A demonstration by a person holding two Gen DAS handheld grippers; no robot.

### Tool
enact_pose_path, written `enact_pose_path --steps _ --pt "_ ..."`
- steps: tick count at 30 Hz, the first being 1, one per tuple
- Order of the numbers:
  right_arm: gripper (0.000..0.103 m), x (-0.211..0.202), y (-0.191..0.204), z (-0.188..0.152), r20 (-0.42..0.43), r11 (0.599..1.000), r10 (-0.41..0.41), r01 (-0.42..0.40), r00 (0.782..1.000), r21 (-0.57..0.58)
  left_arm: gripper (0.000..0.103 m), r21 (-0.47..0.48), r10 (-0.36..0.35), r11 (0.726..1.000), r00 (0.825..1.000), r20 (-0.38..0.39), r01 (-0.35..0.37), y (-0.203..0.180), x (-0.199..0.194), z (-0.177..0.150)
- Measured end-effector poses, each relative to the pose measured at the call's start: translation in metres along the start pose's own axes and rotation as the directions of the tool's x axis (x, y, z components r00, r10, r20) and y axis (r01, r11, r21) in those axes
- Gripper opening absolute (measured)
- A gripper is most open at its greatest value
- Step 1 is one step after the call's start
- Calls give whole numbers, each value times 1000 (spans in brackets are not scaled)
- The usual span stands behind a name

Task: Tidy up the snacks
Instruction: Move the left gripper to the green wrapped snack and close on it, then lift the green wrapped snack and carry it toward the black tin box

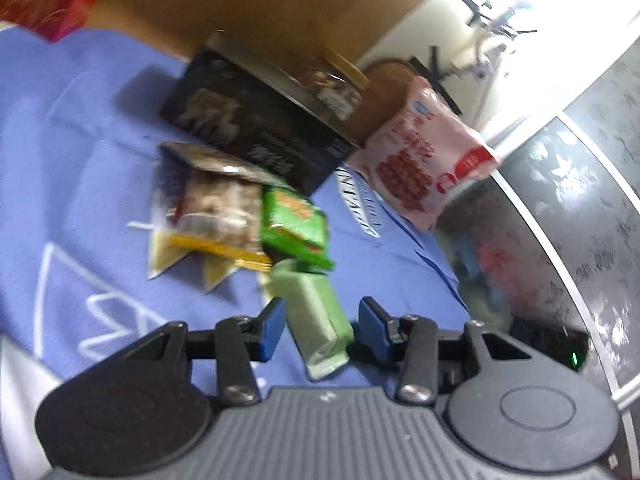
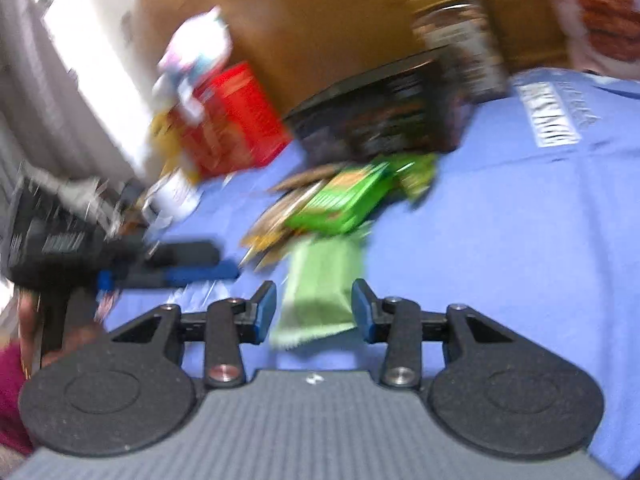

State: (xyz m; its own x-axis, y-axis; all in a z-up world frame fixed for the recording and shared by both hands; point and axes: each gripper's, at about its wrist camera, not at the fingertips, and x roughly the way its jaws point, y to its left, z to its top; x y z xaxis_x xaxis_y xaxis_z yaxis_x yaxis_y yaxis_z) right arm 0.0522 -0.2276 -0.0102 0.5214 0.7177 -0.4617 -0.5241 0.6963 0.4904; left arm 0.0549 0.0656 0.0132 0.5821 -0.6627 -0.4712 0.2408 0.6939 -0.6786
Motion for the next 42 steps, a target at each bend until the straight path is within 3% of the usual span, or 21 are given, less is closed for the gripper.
enact_pose_path --steps 2,5,9,14,18,19,23,28,32,36,42 --pt "46 5 15 -7 -16 999 19 -20 1000 -31 41 -8 8 1000 1000 11 -8 3 -6 -1" --pt "46 13 31 -12 -78 992 111 -115 991 -55 41 -15 11 1000 1000 18 -10 6 -13 -5" --pt "46 6 36 -6 -43 992 70 -74 997 -104 41 -28 7 1000 1000 14 -7 9 -20 -11" --pt "46 -12 6 10 60 1000 3 -3 998 3 41 -62 -38 997 999 -23 36 9 -14 -17" --pt "42 0 -16 15 59 994 -48 42 997 97 41 -100 -34 995 997 -66 27 8 -4 -23" --pt "33 4 -21 15 49 992 -46 40 998 119 41 -112 -27 993 997 -74 18 10 -2 -25" --pt "15 6 -22 6 14 987 18 -20 1000 158 35 -176 -31 984 996 -84 15 22 2 -31" --pt "15 -6 0 -6 -18 997 41 -40 999 70 31 -193 -16 981 998 -63 4 31 -3 -28" --pt "15 -4 3 -10 -28 996 47 -45 998 70 30 -180 -14 984 998 -59 3 30 -3 -29" --pt "15 -1 8 -13 -19 997 39 -38 999 67 20 -155 7 988 999 -48 -14 27 -6 -29" --pt "11 -9 18 -9 32 999 22 -23 999 36 20 -128 -33 991 999 11 34 21 -19 -20"
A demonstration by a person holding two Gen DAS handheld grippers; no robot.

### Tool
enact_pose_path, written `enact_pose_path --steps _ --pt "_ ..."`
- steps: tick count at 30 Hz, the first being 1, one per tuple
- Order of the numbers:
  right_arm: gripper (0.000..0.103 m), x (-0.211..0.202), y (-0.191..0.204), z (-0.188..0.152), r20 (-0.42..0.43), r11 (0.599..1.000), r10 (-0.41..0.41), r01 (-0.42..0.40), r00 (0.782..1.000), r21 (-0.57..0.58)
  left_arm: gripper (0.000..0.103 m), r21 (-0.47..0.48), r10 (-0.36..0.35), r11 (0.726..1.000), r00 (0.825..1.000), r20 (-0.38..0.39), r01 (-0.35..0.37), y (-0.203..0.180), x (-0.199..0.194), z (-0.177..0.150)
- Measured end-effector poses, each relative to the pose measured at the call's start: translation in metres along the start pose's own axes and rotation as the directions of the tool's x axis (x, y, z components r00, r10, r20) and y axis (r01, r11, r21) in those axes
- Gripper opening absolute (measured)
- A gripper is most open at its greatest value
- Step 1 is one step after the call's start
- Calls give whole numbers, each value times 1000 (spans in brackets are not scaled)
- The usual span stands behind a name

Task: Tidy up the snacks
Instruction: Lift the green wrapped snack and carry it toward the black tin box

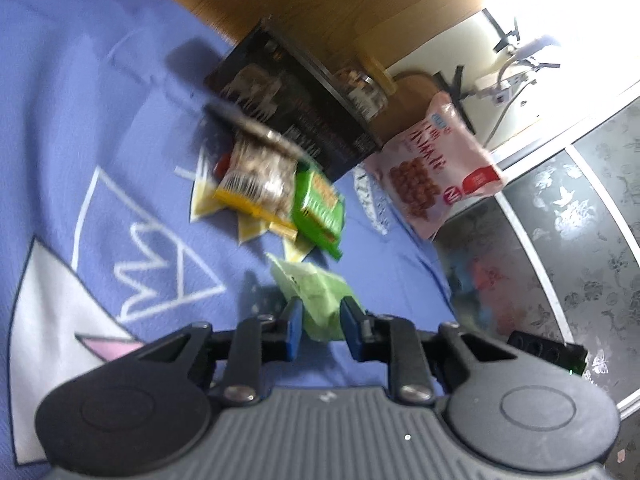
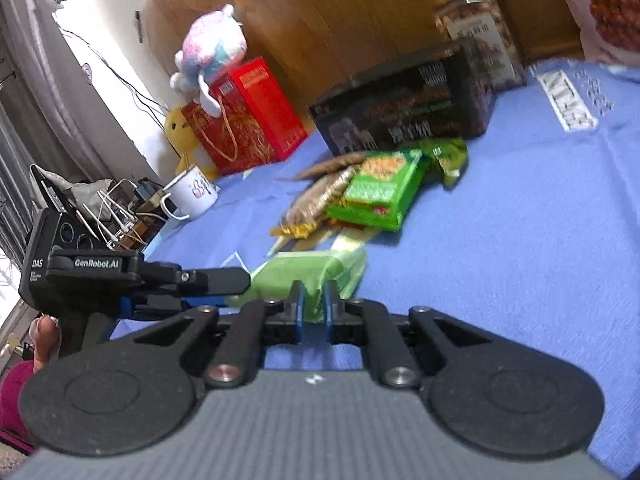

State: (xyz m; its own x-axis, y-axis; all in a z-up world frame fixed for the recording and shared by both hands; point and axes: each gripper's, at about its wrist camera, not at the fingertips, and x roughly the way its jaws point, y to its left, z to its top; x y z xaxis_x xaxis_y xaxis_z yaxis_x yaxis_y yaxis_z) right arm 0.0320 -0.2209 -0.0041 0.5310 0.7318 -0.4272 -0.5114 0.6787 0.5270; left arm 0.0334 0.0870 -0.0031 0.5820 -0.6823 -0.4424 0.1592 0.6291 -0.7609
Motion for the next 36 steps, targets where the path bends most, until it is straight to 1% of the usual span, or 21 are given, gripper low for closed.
enact_pose_path --steps 2,4,6,7,9,10,11,13,15,16,17,18,19,22,23,28,31,36 --pt "10 1 3 0 5 1000 -3 3 1000 -15 20 11 11 1000 1000 6 -11 -1 0 3" --pt "10 6 3 -2 -13 1000 -9 8 1000 -25 20 8 39 999 999 -6 -39 1 3 3" --pt "14 11 1 -6 -38 1000 -5 5 999 -15 25 -11 63 998 997 -32 -64 7 8 1" --pt "15 12 2 -8 -52 1000 -5 4 999 -16 28 -24 63 998 997 -43 -64 9 10 0" --pt "31 12 4 -10 -64 999 -13 9 998 -52 40 -26 43 999 998 -49 -45 12 10 0" --pt "45 11 6 -11 -63 997 -19 14 998 -73 44 -22 37 999 998 -47 -38 11 10 1" --pt "47 10 7 -11 -58 996 -20 14 998 -89 48 -12 33 999 998 -45 -34 10 10 3" --pt "47 12 9 -10 -65 994 -22 15 998 -106 46 16 38 999 998 -45 -37 5 14 5" --pt "48 18 11 -9 -67 992 -20 11 998 -124 36 38 61 998 997 -51 -59 4 21 4" --pt "46 21 13 -9 -61 989 -31 22 998 -144 33 54 82 995 996 -37 -80 3 21 4" --pt "38 22 16 -9 -53 985 -52 43 997 -170 28 66 95 994 995 -35 -92 2 20 3" --pt "31 23 19 -10 -43 978 -82 73 996 -196 26 68 98 993 995 -35 -96 3 19 3" --pt "28 23 20 -10 -33 971 -110 101 993 -216 25 60 89 994 995 -38 -86 4 17 4" --pt "25 20 15 -8 -17 977 -95 90 995 -191 25 50 67 997 997 -31 -65 3 12 7" --pt "21 19 16 -7 -3 976 -97 95 995 -195 25 56 60 997 998 -27 -59 0 11 9" --pt "18 10 26 6 86 962 -103 122 991 -245 25 135 30 990 1000 9 -31 -26 7 26" --pt "17 7 25 20 134 963 -98 127 986 -236 25 172 16 985 1000 25 -20 -40 8 40" --pt "15 0 26 45 232 954 -92 153 968 -260 25 235 -20 972 997 70 3 -62 10 66"
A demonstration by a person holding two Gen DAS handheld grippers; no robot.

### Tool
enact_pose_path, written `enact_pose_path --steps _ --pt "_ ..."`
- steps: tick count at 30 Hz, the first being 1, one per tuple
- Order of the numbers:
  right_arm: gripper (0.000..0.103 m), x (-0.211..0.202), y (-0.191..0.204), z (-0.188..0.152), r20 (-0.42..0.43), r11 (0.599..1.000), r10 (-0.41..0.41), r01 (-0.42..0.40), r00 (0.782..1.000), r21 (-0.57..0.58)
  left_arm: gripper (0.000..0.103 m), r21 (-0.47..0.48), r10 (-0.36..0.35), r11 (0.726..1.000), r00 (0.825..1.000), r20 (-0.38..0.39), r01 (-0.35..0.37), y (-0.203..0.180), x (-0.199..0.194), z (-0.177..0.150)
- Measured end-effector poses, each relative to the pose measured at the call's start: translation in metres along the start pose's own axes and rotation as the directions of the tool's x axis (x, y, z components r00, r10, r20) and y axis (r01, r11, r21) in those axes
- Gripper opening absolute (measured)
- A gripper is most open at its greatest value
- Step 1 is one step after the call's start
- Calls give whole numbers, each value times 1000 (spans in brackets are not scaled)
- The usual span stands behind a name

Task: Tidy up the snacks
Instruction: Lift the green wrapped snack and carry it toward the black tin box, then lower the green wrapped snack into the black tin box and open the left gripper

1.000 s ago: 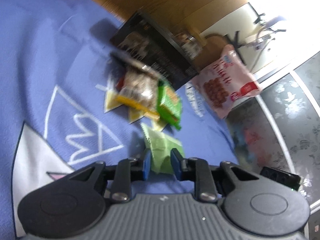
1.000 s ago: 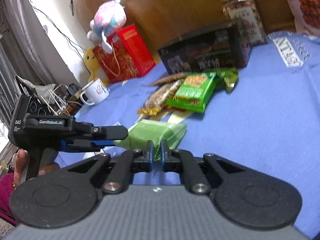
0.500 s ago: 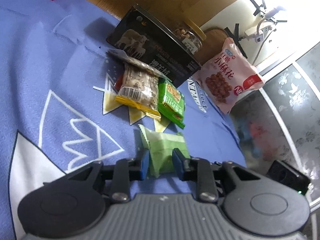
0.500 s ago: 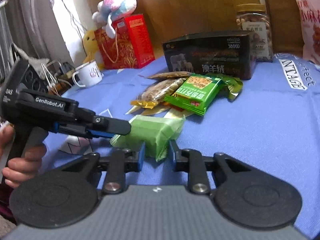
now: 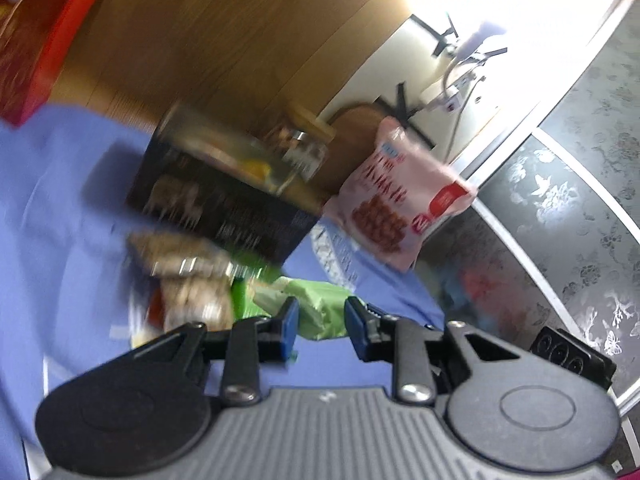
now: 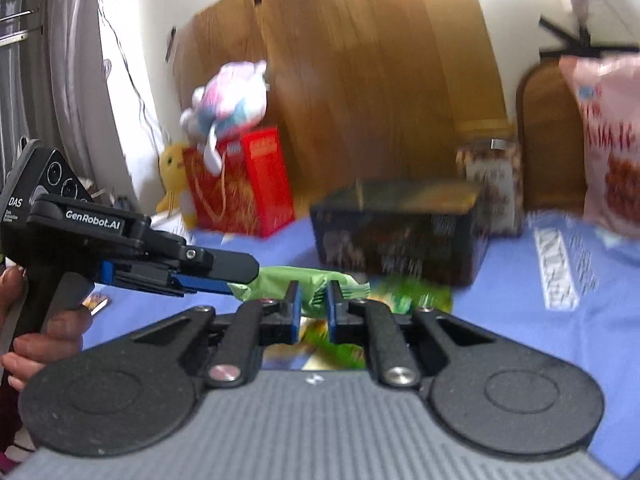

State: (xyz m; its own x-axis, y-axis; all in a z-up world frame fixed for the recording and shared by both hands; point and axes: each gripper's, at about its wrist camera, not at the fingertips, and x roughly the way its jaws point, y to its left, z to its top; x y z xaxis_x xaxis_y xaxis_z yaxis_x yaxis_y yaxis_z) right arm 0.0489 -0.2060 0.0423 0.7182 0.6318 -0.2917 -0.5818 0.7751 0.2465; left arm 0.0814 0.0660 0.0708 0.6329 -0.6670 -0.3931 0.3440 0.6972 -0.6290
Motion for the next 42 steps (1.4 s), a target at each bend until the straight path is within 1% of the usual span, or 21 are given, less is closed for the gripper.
enact_pose_path --steps 5,9,13,19,21,22,23,24,27,30,32,34,35,37,38,41,42 --pt "15 15 -8 26 68 998 -27 30 997 -52 25 36 5 999 999 44 -6 -5 16 36" --pt "15 41 -24 48 110 994 -47 57 993 -95 28 71 18 997 997 79 -24 -1 38 72" --pt "15 73 -45 60 114 992 -72 83 991 -97 27 57 49 997 996 77 -53 16 69 96" --pt "15 110 -62 62 89 990 -94 103 992 -97 28 34 102 994 993 54 -104 44 101 108" --pt "16 118 -66 61 74 990 -95 102 993 -93 32 34 117 992 992 50 -119 50 107 108" --pt "19 120 -67 60 70 991 -91 97 993 -87 33 31 125 991 991 51 -127 52 110 108" --pt "20 122 -68 59 68 992 -90 96 994 -80 39 31 133 990 990 51 -135 54 111 108" --pt "21 124 -69 57 67 993 -91 96 994 -74 42 31 141 989 988 56 -143 56 112 108" --pt "22 124 -72 54 53 994 -96 99 994 -56 43 27 155 987 986 66 -157 58 110 107" --pt "22 111 -74 58 71 995 -94 96 993 -24 43 17 133 991 989 70 -134 55 95 103" --pt "22 96 -74 59 85 997 -72 72 994 10 43 24 119 992 990 76 -121 50 81 96" --pt "22 79 -72 56 77 998 -40 36 996 48 43 26 98 995 993 70 -101 45 66 84" --pt "22 73 -72 52 61 998 -22 18 998 64 43 21 90 996 994 62 -92 44 59 76" --pt "22 66 -69 39 -9 995 34 -33 999 97 43 -3 72 997 996 46 -72 44 49 60" --pt "22 66 -67 32 -40 993 46 -41 998 110 43 -25 60 998 998 31 -59 45 46 50" --pt "23 77 -61 12 -132 994 20 -7 991 105 43 -84 36 996 999 -1 -36 48 39 25" --pt "23 83 -61 7 -162 994 29 -11 986 110 43 -104 31 994 999 -8 -32 49 36 17"
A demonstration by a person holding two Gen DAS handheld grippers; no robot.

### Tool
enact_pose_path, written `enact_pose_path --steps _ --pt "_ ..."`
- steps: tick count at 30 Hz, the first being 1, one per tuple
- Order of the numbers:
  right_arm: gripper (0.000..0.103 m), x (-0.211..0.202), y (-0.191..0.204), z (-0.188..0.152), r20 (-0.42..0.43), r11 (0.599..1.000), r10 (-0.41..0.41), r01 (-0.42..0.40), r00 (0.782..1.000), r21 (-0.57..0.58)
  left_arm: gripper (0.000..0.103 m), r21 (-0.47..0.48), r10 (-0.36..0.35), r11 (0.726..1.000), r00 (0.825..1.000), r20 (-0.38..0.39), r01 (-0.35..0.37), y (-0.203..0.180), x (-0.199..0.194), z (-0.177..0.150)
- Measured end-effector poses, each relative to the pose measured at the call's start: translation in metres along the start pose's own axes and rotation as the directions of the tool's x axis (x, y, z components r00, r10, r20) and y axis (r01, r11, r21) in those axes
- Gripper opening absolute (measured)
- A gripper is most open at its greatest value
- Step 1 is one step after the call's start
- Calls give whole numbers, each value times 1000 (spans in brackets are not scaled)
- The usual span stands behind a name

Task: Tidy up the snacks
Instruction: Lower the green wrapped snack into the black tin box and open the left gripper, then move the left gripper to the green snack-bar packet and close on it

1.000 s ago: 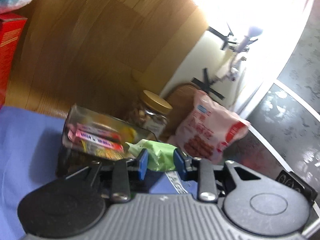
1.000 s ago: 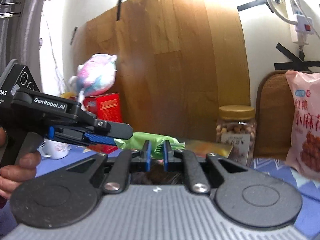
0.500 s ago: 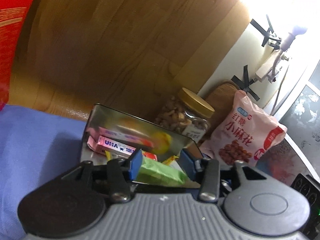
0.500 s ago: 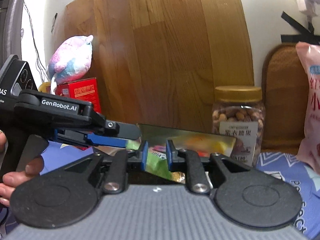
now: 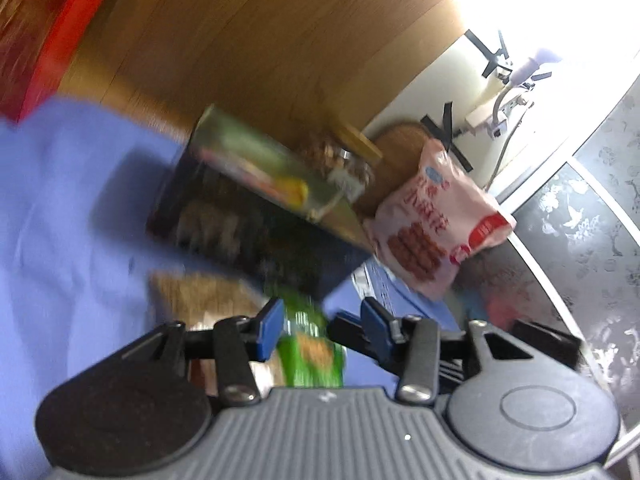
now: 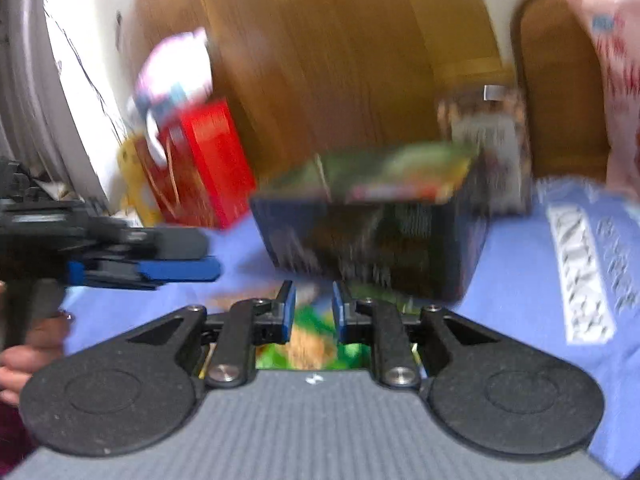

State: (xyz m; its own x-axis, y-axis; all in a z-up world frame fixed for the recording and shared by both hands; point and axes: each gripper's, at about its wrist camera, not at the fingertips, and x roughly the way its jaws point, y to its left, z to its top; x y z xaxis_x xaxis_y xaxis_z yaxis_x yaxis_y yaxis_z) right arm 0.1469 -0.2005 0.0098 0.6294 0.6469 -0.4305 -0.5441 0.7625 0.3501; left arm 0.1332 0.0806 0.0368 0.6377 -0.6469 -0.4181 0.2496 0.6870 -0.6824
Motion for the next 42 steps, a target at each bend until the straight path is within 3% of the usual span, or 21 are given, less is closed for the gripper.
enact_pose_path --steps 3,5,9,13,17,22,23,25,27,30,34,42 --pt "24 13 -1 -10 -100 999 9 -5 995 36 43 -49 -2 999 1000 -17 1 8 -15 -20" --pt "22 4 6 -15 -125 996 76 -68 989 65 43 -68 -3 998 1000 -22 1 13 -28 -31" --pt "25 -19 36 -42 -146 994 106 -99 984 56 44 -97 -10 995 999 -34 7 20 -49 -55" --pt "27 -47 50 -58 -88 989 129 -122 988 80 45 -132 -36 991 998 -59 28 23 -60 -78" --pt "38 -63 51 -65 -37 987 135 -130 990 98 44 -154 -53 987 995 -86 40 22 -63 -92" --pt "39 -61 52 -71 -60 992 98 -93 993 80 44 -179 -69 983 993 -101 50 20 -57 -99" --pt "38 -59 52 -73 -81 991 103 -95 991 97 40 -181 -62 983 992 -105 42 20 -54 -100" --pt "37 -60 58 -79 -114 985 146 -134 983 107 40 -168 -51 985 994 -101 34 17 -56 -103" --pt "36 -66 70 -82 -125 987 159 -155 979 44 40 -150 -33 989 996 -83 20 16 -63 -100" --pt "37 -77 76 -86 -106 981 193 -193 975 12 41 -172 -32 985 997 -63 20 22 -70 -97" --pt "38 -79 75 -90 -101 990 137 -139 985 -20 45 -160 -25 987 998 -60 15 22 -73 -96" --pt "38 -71 81 -94 -119 989 99 -111 988 -98 54 -80 -2 997 995 -96 -6 12 -66 -99"
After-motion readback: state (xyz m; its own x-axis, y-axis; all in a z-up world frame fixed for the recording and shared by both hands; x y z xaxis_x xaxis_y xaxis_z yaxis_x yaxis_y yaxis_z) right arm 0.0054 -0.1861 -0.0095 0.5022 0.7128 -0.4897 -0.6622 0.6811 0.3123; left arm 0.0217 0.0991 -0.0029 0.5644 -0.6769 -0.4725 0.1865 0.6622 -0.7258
